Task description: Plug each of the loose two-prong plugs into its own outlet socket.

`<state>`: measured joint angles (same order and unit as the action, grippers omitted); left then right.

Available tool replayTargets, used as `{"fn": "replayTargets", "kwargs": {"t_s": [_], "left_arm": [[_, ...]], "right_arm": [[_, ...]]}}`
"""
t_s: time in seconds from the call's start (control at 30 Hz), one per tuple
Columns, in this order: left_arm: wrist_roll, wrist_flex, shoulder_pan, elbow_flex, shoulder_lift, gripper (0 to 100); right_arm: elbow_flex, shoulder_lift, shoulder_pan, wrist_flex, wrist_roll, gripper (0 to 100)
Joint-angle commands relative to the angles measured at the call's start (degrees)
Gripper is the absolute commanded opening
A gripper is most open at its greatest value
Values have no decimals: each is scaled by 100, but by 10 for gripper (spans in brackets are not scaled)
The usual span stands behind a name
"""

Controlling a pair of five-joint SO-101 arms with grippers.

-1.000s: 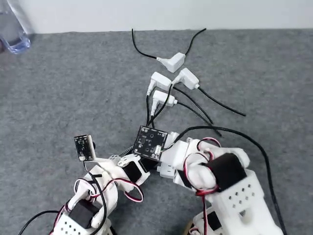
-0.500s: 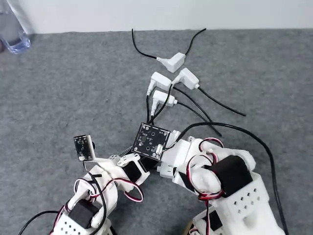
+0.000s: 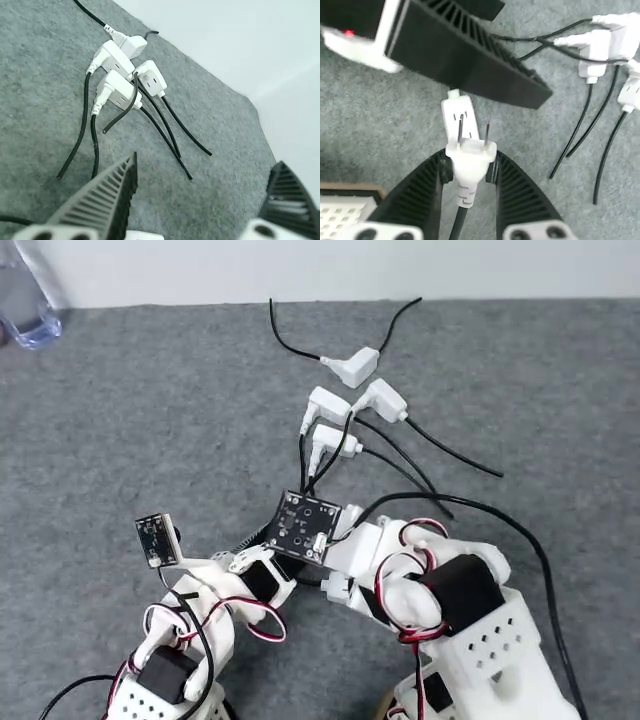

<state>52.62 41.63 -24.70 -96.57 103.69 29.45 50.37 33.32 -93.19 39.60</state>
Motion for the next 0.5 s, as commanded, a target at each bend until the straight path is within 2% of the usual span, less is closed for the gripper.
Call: {"fn": "replayTargets", "kwargs": {"t_s": [0.0,0.2,0.47], "left_arm": [[44,-141,18,57,53,385],[53,316,-879,57,53,385],[35,325,-914,66,53,385]], "right_arm": [[-26,-57,13,233,53,8],[-9,-84,-136,453,264,8],[-44,-716,-356,752,273,8]]}}
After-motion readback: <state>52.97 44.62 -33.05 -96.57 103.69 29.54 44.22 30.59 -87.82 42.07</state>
